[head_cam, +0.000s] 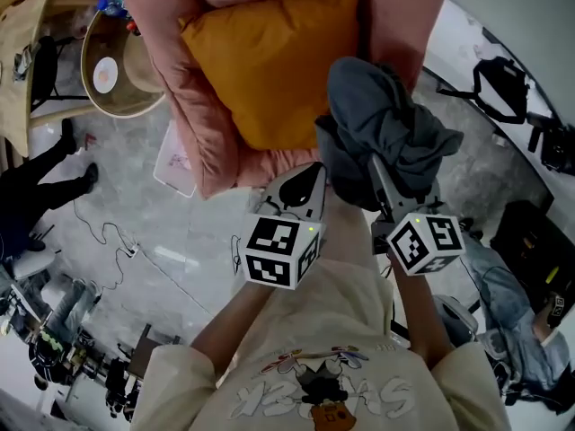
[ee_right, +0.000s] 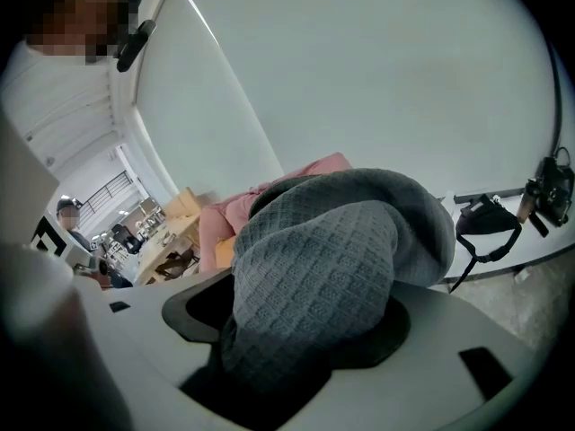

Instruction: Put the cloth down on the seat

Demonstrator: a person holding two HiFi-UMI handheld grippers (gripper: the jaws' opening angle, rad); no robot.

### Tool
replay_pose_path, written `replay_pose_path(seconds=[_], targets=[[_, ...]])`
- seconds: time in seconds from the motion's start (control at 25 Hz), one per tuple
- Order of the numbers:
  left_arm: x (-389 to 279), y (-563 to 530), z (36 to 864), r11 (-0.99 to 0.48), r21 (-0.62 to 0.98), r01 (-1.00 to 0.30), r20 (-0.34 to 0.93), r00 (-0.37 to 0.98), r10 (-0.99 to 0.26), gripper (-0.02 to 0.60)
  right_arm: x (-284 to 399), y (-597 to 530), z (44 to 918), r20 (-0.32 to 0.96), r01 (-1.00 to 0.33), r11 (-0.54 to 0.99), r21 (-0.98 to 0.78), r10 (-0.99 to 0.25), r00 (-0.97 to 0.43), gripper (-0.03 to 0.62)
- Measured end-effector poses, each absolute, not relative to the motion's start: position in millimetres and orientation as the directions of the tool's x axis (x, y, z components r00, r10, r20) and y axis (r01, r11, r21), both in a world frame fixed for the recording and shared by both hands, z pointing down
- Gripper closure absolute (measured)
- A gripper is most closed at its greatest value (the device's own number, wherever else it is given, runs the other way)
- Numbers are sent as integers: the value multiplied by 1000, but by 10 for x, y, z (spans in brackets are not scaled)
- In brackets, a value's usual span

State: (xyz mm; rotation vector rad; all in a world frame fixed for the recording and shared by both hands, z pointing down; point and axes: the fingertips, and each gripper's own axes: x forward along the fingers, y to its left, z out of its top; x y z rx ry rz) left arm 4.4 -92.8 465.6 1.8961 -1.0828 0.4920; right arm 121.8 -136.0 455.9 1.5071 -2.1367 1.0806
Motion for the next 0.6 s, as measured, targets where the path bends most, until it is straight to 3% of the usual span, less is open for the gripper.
replay_pose_path(seconds=[0.6], targets=[[20,-1109,5200,-195,520,-831,720,550,-423,577,1232,-1757,5223,674,-928,151,-341,-650,-353,266]])
